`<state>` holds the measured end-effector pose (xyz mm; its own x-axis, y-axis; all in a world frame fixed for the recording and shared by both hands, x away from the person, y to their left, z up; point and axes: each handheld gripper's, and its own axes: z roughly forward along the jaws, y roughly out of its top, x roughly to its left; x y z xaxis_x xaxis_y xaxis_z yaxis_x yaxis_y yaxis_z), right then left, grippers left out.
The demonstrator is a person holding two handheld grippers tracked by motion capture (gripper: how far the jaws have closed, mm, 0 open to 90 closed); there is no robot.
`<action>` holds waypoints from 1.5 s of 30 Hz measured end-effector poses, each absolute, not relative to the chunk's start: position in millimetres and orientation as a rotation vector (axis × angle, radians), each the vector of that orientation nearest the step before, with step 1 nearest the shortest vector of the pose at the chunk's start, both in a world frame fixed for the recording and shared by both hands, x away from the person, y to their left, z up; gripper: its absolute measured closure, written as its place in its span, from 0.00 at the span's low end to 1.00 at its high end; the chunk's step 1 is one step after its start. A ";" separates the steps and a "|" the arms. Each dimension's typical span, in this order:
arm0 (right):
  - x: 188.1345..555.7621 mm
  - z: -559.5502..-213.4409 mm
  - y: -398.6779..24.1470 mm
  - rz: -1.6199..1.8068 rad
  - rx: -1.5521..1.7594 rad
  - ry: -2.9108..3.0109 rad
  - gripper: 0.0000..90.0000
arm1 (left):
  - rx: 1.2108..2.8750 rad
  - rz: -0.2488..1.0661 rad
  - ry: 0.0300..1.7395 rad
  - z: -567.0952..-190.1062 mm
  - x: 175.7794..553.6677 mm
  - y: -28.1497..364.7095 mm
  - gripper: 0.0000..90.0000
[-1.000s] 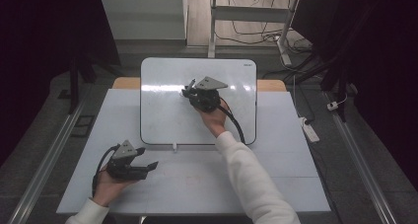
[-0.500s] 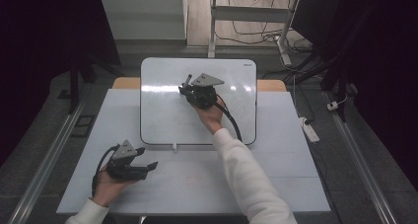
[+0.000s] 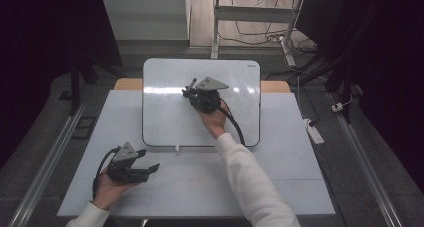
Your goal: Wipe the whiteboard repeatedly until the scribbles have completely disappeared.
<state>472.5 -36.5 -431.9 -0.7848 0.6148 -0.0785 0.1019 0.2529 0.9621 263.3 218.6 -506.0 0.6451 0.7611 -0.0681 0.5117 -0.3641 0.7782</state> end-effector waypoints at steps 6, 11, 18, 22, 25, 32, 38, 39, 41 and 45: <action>468.6 -433.9 -39.0 1.569 0.667 2.098 0.87 | 2.058 0.381 0.992 -507.8 266.2 217.5 0.30; 462.5 -438.8 -34.1 1.544 0.612 2.153 0.87 | 2.053 0.389 0.990 -506.2 263.4 218.1 0.30; 464.2 -434.9 -47.0 1.542 0.670 2.105 0.87 | 2.056 0.387 0.990 -507.0 265.6 217.6 0.30; 460.2 -440.0 -31.0 1.524 0.597 2.140 0.87 | 2.057 0.388 0.988 -506.6 264.4 217.1 0.30; 471.2 -431.8 -33.3 1.556 0.650 2.082 0.87 | 2.048 0.390 0.994 -506.4 264.2 218.6 0.30; 467.7 -436.4 -24.0 1.568 0.636 2.142 0.87 | 2.054 0.385 0.993 -507.3 265.7 218.7 0.30; 469.1 -433.0 -33.5 1.539 0.658 2.115 0.87 | 2.039 0.396 0.998 -505.3 263.0 221.2 0.30; 471.4 -430.9 -38.9 1.543 0.680 2.094 0.87 | 2.036 0.395 0.999 -505.3 263.3 221.7 0.30; 474.6 -427.0 -50.2 1.552 0.723 2.063 0.87 | 2.037 0.397 0.998 -505.7 263.9 222.0 0.30; 474.3 -425.8 -66.2 1.542 0.750 2.041 0.87 | 2.039 0.398 0.997 -505.9 264.2 221.7 0.30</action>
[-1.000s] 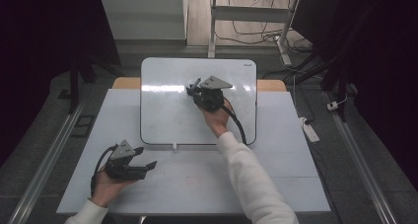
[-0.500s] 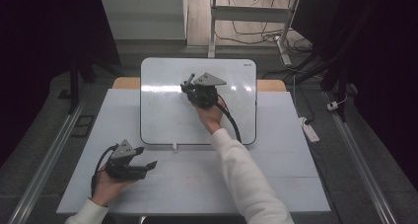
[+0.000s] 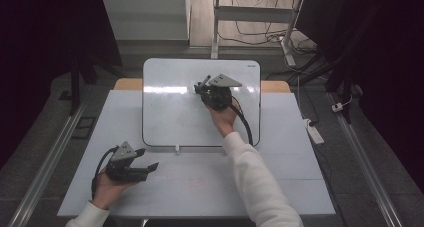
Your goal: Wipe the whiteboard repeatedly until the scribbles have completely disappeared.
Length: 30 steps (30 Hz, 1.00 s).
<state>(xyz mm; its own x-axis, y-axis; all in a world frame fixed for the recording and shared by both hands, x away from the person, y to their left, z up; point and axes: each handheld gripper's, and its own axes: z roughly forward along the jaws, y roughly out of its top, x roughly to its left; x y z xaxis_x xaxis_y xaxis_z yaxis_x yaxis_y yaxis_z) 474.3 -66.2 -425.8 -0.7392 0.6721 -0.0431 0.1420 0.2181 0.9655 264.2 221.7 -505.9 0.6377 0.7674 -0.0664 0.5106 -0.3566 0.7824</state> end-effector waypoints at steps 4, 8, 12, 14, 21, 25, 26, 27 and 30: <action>468.6 -430.4 -75.3 1.544 0.757 2.061 0.87 | 2.034 0.398 1.000 -505.4 264.1 222.0 0.30; 458.8 -434.0 -81.7 1.497 0.717 2.137 0.87 | 2.033 0.403 0.998 -504.9 263.6 222.1 0.30; 448.7 -430.5 -104.5 1.567 0.740 2.120 0.87 | 2.032 0.403 1.002 -505.1 264.3 222.6 0.30; 440.9 -428.9 -113.7 1.570 0.722 2.141 0.87 | 2.033 0.405 1.004 -505.2 264.8 222.4 0.30; 411.7 -431.6 -131.6 1.593 0.668 2.252 0.87 | 2.020 0.424 1.008 -503.8 263.4 222.1 0.31; 395.7 -437.2 -131.8 1.610 0.626 2.335 0.86 | 2.003 0.443 1.009 -502.0 262.2 223.8 0.31; 391.9 -439.2 -131.4 1.615 0.614 2.355 0.87 | 1.997 0.446 1.009 -501.8 262.1 224.4 0.31; 388.2 -441.2 -130.6 1.614 0.604 2.372 0.86 | 1.991 0.448 1.010 -501.5 262.0 225.0 0.31; 379.3 -448.2 -128.3 1.624 0.574 2.417 0.86 | 1.975 0.456 1.010 -500.9 261.4 226.5 0.31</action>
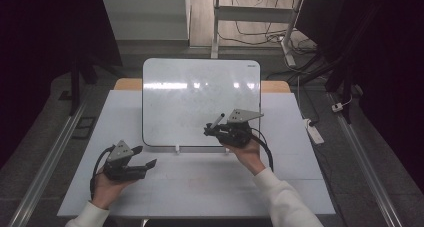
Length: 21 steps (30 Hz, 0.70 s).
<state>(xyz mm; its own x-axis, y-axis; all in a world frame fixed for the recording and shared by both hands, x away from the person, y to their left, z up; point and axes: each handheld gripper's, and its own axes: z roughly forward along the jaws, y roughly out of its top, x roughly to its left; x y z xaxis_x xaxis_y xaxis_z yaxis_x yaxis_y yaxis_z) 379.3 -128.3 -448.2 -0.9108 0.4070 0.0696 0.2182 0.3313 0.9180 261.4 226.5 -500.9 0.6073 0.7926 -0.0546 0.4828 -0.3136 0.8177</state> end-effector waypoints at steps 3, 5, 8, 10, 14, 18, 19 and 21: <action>373.0 -455.9 -126.4 1.630 0.562 2.453 0.86 | 1.957 0.467 1.007 -499.9 260.5 228.0 0.32; 371.1 -460.1 -124.4 1.615 0.554 2.482 0.86 | 1.948 0.470 1.006 -499.5 260.2 228.6 0.32; 369.4 -463.8 -121.9 1.622 0.549 2.504 0.86 | 1.926 0.472 1.004 -498.4 258.8 229.8 0.32; 368.7 -465.8 -119.9 1.614 0.542 2.516 0.86 | 1.908 0.479 1.000 -496.9 257.5 230.9 0.32; 367.9 -468.9 -116.7 1.612 0.543 2.529 0.86 | 1.877 0.492 0.990 -493.4 255.6 231.3 0.32; 366.7 -470.8 -113.2 1.617 0.539 2.540 0.86 | 1.868 0.516 0.962 -487.3 255.3 225.8 0.32; 366.5 -471.7 -112.2 1.618 0.539 2.545 0.86 | 1.867 0.522 0.950 -484.8 255.5 223.1 0.32; 365.9 -473.6 -110.2 1.620 0.544 2.557 0.86 | 1.865 0.529 0.921 -478.9 256.4 216.4 0.32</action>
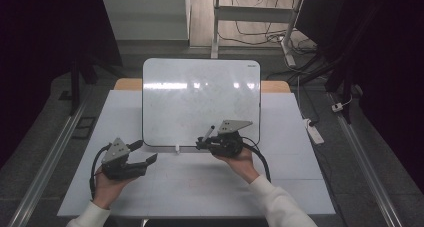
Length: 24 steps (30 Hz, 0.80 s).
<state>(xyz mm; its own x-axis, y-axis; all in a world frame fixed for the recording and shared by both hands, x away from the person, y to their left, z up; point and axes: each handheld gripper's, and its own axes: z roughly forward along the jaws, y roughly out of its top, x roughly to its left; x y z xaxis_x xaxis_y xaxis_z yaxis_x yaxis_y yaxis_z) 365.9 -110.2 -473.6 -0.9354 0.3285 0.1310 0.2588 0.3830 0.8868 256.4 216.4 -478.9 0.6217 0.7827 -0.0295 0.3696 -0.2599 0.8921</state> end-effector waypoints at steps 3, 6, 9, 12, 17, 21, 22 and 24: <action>364.8 -475.9 -107.0 1.618 0.538 2.567 0.86 | 1.870 0.514 0.878 -470.1 260.5 203.8 0.32; 364.7 -477.8 -104.1 1.619 0.537 2.575 0.86 | 1.876 0.481 0.835 -461.7 266.2 188.4 0.32; 364.7 -479.7 -101.7 1.622 0.544 2.582 0.86 | 1.901 0.481 0.793 -454.0 271.0 172.7 0.32; 364.4 -481.1 -100.4 1.620 0.547 2.585 0.86 | 1.910 0.467 0.777 -447.7 276.7 159.5 0.32; 363.5 -481.2 -100.4 1.623 0.548 2.589 0.86 | 1.912 0.450 0.739 -439.1 283.8 141.9 0.32; 362.5 -479.9 -101.0 1.630 0.544 2.585 0.86 | 1.916 0.440 0.721 -437.0 289.9 132.9 0.35; 362.4 -479.7 -101.1 1.633 0.544 2.585 0.86 | 1.916 0.437 0.719 -436.8 291.3 131.1 0.36; 362.3 -479.5 -101.0 1.636 0.544 2.585 0.86 | 1.913 0.433 0.716 -436.4 293.7 127.1 0.37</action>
